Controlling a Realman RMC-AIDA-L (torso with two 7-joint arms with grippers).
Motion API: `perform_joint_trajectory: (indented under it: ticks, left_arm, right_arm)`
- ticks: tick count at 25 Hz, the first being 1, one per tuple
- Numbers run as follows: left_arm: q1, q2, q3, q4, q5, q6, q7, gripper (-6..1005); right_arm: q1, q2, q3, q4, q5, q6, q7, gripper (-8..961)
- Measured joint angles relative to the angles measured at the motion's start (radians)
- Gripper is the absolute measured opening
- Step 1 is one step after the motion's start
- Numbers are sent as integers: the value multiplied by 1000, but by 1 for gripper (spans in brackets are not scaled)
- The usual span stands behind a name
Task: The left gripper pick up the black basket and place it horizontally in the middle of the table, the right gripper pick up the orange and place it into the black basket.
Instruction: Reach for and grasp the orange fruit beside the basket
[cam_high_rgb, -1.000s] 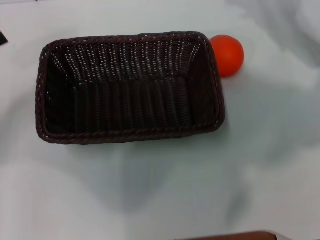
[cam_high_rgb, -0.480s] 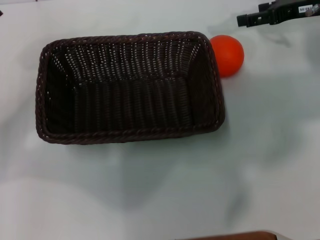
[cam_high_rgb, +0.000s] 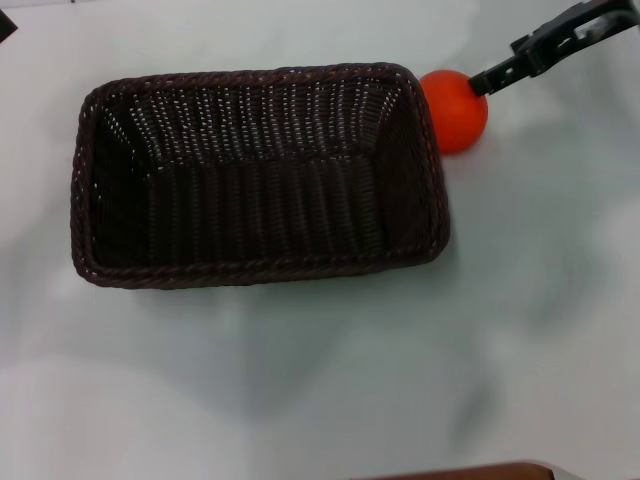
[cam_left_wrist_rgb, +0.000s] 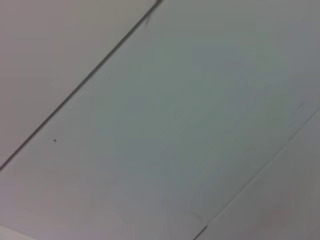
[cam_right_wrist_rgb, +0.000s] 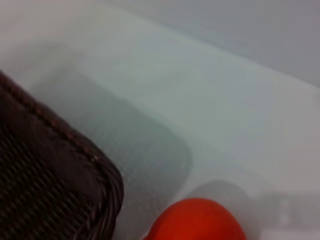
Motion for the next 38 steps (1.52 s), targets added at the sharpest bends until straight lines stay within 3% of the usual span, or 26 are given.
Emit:
perform_joint_trajectory:
  ticks: [6,14,16,21,24,29,35,37,38]
  left_arm:
    - [2,-2,0,10,-1,-5,13,883]
    - [-1,0,-1,30,-1,-6,14,884]
    - [-1,0,-1,30,-1,-6,13,884]
    - [0,1,0,30,-1,-6,11,880]
    - [0,1,0,30,-1,-4,10,879]
    - [-6,1,0,39,-1,-4,10,879]
    - [-10,2,0,42,1,-7,8,879]
    - [-10,2,0,43,1,-13,7,880]
    - [-10,3,0,43,1,-16,7,880]
  right_arm:
    - [43,70,2,-1,-147,-32,0,943]
    - [48,122,2,-15,-164,-77,-82,925]
    - [47,124,3,-15,-164,-80,-85,921]
    - [41,126,3,-16,-156,-85,-99,760]
    - [41,126,4,-17,-156,-82,-104,525]
    - [40,127,10,-18,-156,-82,-106,292]
    - [38,123,88,-14,-157,-73,-119,218]
    - [30,125,159,-1,-157,-87,-121,210]
    - [20,130,245,16,-144,-106,-132,206]
